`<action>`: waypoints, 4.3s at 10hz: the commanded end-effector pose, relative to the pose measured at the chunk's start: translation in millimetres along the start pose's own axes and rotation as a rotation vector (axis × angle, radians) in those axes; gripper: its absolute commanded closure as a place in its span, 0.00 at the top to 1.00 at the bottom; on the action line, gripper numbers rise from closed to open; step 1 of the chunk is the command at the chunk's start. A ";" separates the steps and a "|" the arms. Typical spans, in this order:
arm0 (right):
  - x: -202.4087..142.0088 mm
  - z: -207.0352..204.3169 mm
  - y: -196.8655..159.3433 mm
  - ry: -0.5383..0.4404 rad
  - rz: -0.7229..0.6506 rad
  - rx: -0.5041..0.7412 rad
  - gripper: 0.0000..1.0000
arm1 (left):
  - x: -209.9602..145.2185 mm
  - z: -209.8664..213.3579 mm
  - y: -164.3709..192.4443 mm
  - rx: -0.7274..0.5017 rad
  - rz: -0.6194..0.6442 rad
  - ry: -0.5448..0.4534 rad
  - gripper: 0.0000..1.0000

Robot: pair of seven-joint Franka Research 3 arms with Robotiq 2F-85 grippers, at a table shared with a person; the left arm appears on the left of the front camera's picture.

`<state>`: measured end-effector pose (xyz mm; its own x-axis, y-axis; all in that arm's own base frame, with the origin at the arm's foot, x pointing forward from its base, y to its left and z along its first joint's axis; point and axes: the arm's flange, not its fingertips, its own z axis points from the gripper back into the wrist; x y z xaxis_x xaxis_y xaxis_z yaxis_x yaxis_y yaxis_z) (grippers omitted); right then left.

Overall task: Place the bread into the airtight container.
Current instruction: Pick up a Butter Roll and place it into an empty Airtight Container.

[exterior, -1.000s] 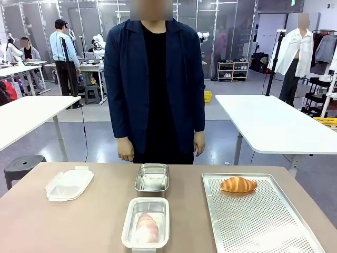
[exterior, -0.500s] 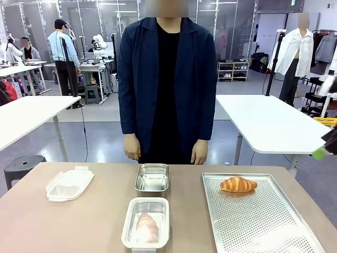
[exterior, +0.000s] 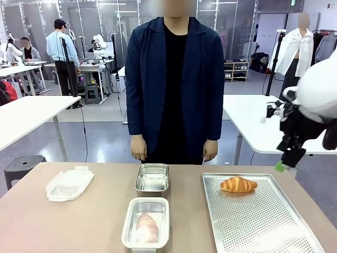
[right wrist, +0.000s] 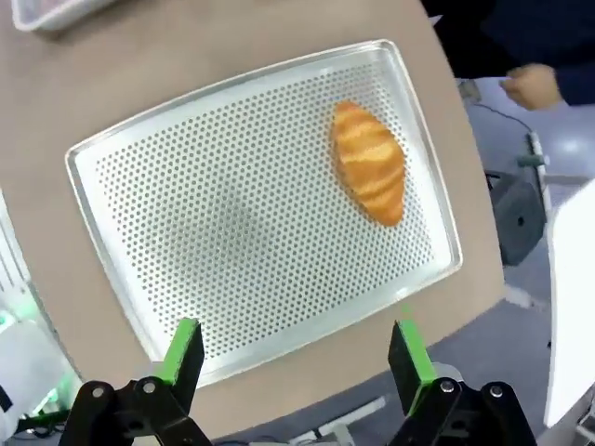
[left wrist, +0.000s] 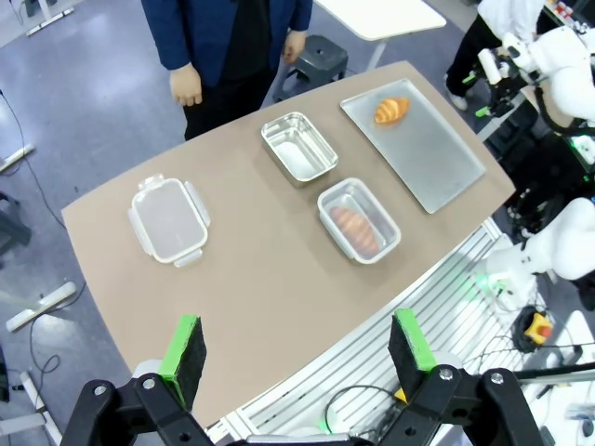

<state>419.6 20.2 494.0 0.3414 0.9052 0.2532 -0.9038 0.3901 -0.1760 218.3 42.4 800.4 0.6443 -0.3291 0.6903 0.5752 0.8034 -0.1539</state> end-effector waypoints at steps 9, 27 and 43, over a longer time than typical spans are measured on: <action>14.2 -45.9 -3.5 0.034 0.111 0.043 1.00 | -0.4 0.8 -0.7 -0.015 -0.023 0.001 1.00; 71.4 -212.9 -115.2 0.217 0.352 0.071 1.00 | -0.4 0.8 -0.7 -0.015 -0.023 0.001 1.00; 73.6 -216.4 -124.9 0.191 0.255 0.172 0.50 | -0.4 0.8 -0.7 -0.015 -0.023 0.001 1.00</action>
<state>618.8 74.2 309.7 0.0876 0.9961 0.0128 -0.9950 0.0881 -0.0467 218.4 42.4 800.3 0.6445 -0.3290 0.6902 0.5750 0.8035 -0.1539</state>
